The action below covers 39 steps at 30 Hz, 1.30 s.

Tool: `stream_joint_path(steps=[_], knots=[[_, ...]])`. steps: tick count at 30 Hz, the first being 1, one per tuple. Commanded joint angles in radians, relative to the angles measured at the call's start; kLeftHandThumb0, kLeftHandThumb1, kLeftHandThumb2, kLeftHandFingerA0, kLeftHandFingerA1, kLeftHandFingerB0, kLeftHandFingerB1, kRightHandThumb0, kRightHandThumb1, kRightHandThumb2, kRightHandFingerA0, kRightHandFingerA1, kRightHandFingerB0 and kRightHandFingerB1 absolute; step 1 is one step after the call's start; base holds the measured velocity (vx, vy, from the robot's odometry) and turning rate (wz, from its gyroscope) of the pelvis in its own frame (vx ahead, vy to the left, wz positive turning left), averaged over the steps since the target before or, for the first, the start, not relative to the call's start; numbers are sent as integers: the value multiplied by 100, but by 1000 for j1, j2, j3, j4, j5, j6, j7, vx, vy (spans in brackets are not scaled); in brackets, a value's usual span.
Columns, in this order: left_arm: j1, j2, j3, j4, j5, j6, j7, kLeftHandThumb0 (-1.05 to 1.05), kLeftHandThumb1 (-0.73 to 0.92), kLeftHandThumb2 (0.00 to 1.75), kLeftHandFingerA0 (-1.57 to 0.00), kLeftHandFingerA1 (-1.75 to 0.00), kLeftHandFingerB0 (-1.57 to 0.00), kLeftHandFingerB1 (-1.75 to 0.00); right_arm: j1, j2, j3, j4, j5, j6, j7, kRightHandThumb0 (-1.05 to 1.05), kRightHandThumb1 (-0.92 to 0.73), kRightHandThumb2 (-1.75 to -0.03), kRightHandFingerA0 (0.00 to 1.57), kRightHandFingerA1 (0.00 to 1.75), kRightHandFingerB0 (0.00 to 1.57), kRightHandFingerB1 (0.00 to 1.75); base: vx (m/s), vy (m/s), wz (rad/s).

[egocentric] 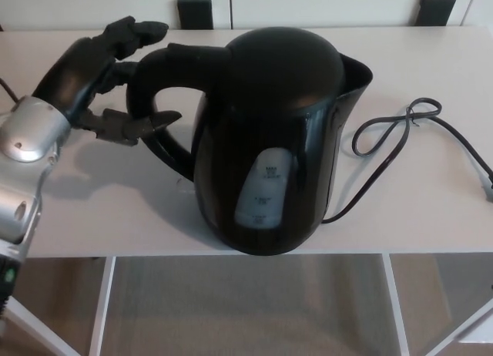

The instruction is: The robot walk towards a table in front and uses its left hand to pick up the pot from the base and places it on the table

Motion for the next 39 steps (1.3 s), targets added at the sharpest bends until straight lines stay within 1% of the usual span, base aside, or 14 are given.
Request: stream_joint_path(steps=[1, 7, 8, 9, 10, 12, 18, 23, 25, 28, 35, 37, 38, 39], knots=[[-30, -41, 22, 19, 27, -33, 43, -49, 61, 59, -74, -46, -37, -33, -2, -4, -1, -5, -5, 7, -12, -35, -51, -88, 49, 64, 38, 57, 0, 0, 0], [-33, -128, 25, 5, 12, -2, 50, -33, 74, 62, -110, -53, -43, -34, -15, -4, -3, 6, 1, 10, 2, -38, -48, -88, 44, 63, 35, 57, 0, 0, 0], [-30, -145, 16, -5, 22, -3, 54, -35, 73, 86, -110, -70, -49, -49, -15, -5, -6, 6, 9, 10, 13, -42, -46, -88, 43, 63, 34, 58, 0, 0, 0], [-26, -162, 7, -16, 29, -3, 61, -35, 73, 86, -110, -70, -49, -49, -13, -5, -7, 6, 11, 8, 17, -42, -46, -88, 43, 63, 34, 58, 0, 0, 0], [-21, -180, 2, -23, 29, -11, 69, -25, 84, 67, -116, -61, -57, -40, -12, -6, -7, 6, 10, 4, 20, -42, -46, -89, 43, 63, 35, 58, 0, 0, 0], [-21, -209, -12, -42, 41, 21, 84, -24, 84, 67, -118, -63, -58, -40, -11, -6, -8, 2, 8, 3, 18, -41, -47, -88, 43, 64, 38, 60, 0, 0, 0], [-39, -287, -23, -59, 55, 80, 123, -19, 83, 67, -118, -65, -64, -42, -4, -7, -5, -25, -4, 7, 2, -40, -47, -88, 43, 63, 38, 59, 0, 0, 7], [-44, -358, -14, -56, 66, 96, 192, -17, 83, 65, -109, -87, -81, -58, 2, -1, -4, -51, -7, 29, -14, -39, -48, -87, 46, 63, 38, 58, 0, 0, 11], [-37, -414, 44, -72, 2, 140, 210, -16, 83, 64, -108, -101, -75, -74, 9, -2, -6, -69, -4, 36, -14, -39, -47, -87, 45, 63, 39, 59, 0, 0, 11], [-36, -462, 104, -99, -47, 199, 223, -18, 82, 64, -109, -104, -75, -75, 10, -2, -8, -70, 0, 38, -9, -39, -47, -87, 44, 63, 39, 59, 0, 0, 2], [-132, -623, 447, -160, -364, 411, 299, -14, 81, 68, -92, -136, -70, -94, 12, -6, -1, -84, -11, 41, -14, -38, -48, -87, 44, 62, 39, 59, 0, 0, 0], [-187, -646, 542, -181, -457, 442, 341, -19, 82, 64, -79, -162, -63, -102, 15, -13, 9, -90, -28, 36, -19, -39, -48, -88, 45, 63, 35, 57, 0, 0, 0], [-198, -650, 559, -186, -472, 450, 345, -19, 82, 64, -79, -162, -63, -102, 14, -14, 10, -87, -30, 34, -20, -39, -48, -88, 45, 63, 35, 57, 0, 0, 0], [-222, -645, 584, -191, -498, 463, 350, -27, 79, 66, -95, -144, -68, -93, 11, -13, 10, -82, -29, 33, -20, -40, -48, -88, 45, 63, 35, 57, 0, 0, 0]])
